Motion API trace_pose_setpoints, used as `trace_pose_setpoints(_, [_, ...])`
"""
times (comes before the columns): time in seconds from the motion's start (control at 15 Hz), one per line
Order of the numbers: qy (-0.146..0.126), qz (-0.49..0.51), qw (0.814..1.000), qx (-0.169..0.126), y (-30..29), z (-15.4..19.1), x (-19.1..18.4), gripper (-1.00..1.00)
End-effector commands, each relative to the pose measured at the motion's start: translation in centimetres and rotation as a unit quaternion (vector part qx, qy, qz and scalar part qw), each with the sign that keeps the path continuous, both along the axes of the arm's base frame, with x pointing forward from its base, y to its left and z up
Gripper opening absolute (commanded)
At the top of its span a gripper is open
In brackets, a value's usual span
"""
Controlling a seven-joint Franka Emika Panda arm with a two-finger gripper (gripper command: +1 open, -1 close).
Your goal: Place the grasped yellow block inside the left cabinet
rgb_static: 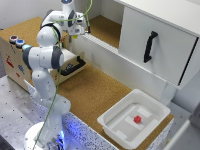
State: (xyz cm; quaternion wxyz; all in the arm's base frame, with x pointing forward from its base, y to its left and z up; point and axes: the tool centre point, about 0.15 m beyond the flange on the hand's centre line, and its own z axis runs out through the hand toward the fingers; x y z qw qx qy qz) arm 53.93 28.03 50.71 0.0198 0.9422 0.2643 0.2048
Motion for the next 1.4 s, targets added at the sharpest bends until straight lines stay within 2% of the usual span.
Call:
trace_pose_setpoints(0.0, [0.024,-0.136,0.990,-0.009,-0.6,0.9,6.6,-1.00])
trace_pose_setpoints(0.2, [-0.025,-0.197,0.980,0.030,-1.8,0.5,9.2,-1.00])
trace_pose_setpoints(0.33, [-0.046,-0.216,0.974,0.041,-2.5,0.3,10.9,-1.00])
trace_pose_setpoints(0.6, [-0.053,-0.239,0.968,0.057,-4.0,-1.0,14.0,-1.00])
trace_pose_setpoints(0.8, [-0.061,-0.236,0.968,0.057,-4.4,-2.4,15.7,-1.00])
trace_pose_setpoints(0.87, [-0.071,-0.232,0.969,0.046,-4.0,-2.5,16.0,-1.00])
trace_pose_setpoints(1.0, [-0.066,-0.227,0.971,0.036,-3.5,-2.7,16.6,-1.00])
trace_pose_setpoints(1.07, [-0.071,-0.228,0.971,0.025,-3.4,-2.6,16.7,1.00])
trace_pose_setpoints(1.13, [-0.082,-0.226,0.970,0.016,-3.0,-2.3,16.3,1.00])
trace_pose_setpoints(1.33, [-0.115,-0.222,0.968,0.016,-2.7,-0.6,14.0,1.00])
